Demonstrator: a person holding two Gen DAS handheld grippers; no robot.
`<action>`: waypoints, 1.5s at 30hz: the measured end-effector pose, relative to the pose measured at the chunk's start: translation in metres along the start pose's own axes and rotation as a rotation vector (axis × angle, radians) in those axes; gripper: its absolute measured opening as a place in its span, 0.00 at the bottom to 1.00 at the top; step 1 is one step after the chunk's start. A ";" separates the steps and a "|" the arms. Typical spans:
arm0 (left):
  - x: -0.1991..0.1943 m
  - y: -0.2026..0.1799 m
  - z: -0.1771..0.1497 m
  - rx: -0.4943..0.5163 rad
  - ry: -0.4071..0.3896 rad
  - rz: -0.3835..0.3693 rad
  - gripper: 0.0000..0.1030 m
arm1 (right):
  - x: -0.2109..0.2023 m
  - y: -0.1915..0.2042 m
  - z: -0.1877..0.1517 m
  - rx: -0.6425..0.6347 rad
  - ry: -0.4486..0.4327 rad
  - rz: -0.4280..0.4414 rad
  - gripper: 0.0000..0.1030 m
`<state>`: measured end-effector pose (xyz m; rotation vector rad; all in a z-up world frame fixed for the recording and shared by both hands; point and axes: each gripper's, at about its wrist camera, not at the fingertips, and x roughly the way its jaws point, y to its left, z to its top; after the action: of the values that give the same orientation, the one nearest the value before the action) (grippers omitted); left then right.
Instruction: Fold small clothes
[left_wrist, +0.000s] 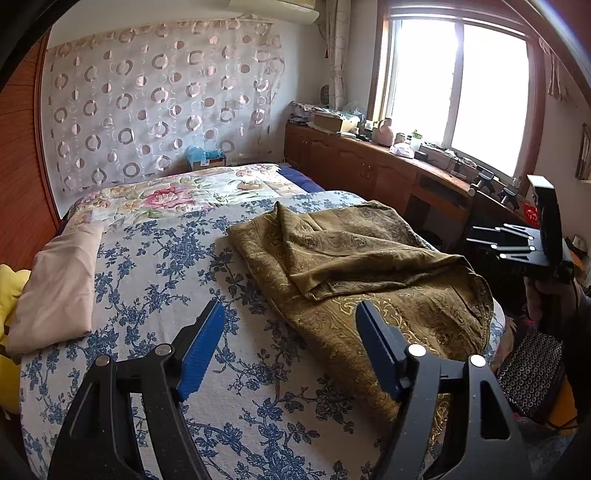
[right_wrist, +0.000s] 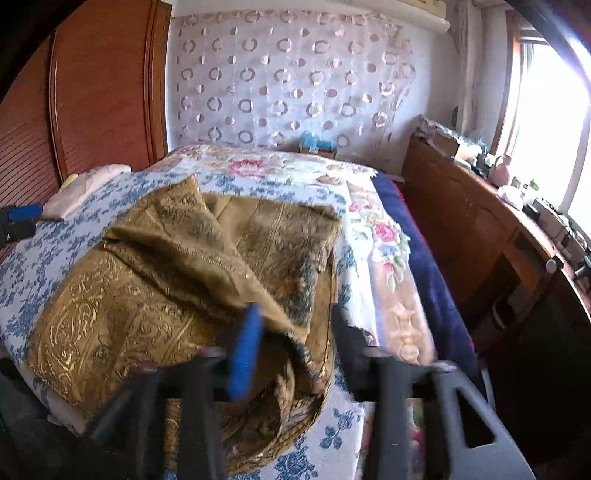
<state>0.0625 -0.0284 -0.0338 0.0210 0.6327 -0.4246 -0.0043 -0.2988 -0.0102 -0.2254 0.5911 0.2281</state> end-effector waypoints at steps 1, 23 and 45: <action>0.000 0.000 0.000 -0.001 0.001 -0.002 0.72 | 0.001 0.000 0.002 0.000 -0.008 0.014 0.48; 0.007 0.012 -0.019 -0.028 0.042 0.016 0.72 | 0.117 0.123 0.067 -0.248 0.123 0.430 0.57; 0.008 0.004 -0.025 -0.030 0.057 -0.008 0.72 | 0.115 0.071 0.119 -0.147 -0.025 0.349 0.05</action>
<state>0.0555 -0.0239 -0.0594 0.0019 0.6950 -0.4230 0.1314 -0.1821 0.0099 -0.2599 0.5868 0.6119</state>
